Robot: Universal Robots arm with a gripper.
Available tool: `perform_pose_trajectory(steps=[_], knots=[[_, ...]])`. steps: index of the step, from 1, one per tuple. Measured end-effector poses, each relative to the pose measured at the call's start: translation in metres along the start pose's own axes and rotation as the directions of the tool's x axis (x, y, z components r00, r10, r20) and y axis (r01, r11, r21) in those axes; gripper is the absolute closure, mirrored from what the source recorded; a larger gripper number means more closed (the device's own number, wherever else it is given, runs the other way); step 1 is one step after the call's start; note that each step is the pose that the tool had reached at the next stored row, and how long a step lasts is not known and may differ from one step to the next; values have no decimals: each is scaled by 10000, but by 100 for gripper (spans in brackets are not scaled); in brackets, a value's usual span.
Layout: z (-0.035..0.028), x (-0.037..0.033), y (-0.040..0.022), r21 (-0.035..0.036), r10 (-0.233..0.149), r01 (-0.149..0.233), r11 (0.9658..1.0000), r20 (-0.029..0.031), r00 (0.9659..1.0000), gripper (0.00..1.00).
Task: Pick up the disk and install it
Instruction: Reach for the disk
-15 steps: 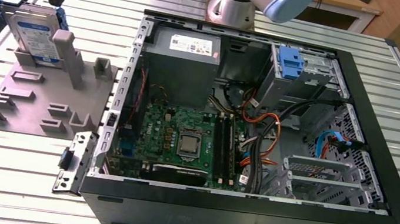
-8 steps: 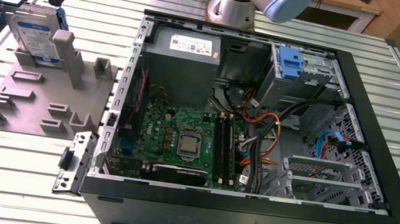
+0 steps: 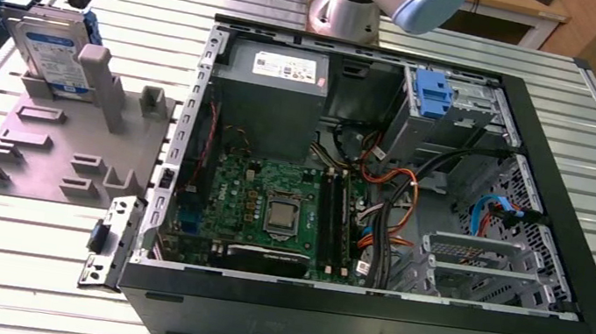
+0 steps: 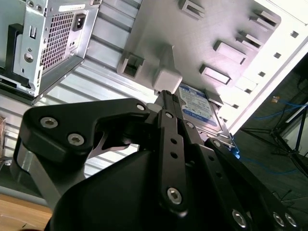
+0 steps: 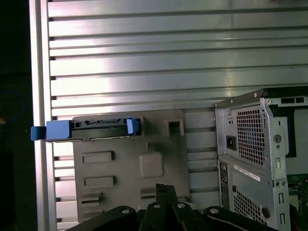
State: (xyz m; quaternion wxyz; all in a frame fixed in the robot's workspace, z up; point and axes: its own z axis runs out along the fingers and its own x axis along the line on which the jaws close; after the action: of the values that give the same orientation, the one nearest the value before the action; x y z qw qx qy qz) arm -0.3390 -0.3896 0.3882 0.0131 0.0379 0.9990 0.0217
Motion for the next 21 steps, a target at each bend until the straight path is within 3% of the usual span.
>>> perform_pose_trajectory(steps=[5, 11, 21], knots=[[7, 135, 47, 0, 1, -1, 10000, -1, 10000, 89], [12, 342, 45, 0, 0, 0, 10000, -3, 10000, 89], [14, 366, 43, 0, 0, 0, 10000, -4, 10000, 89]])
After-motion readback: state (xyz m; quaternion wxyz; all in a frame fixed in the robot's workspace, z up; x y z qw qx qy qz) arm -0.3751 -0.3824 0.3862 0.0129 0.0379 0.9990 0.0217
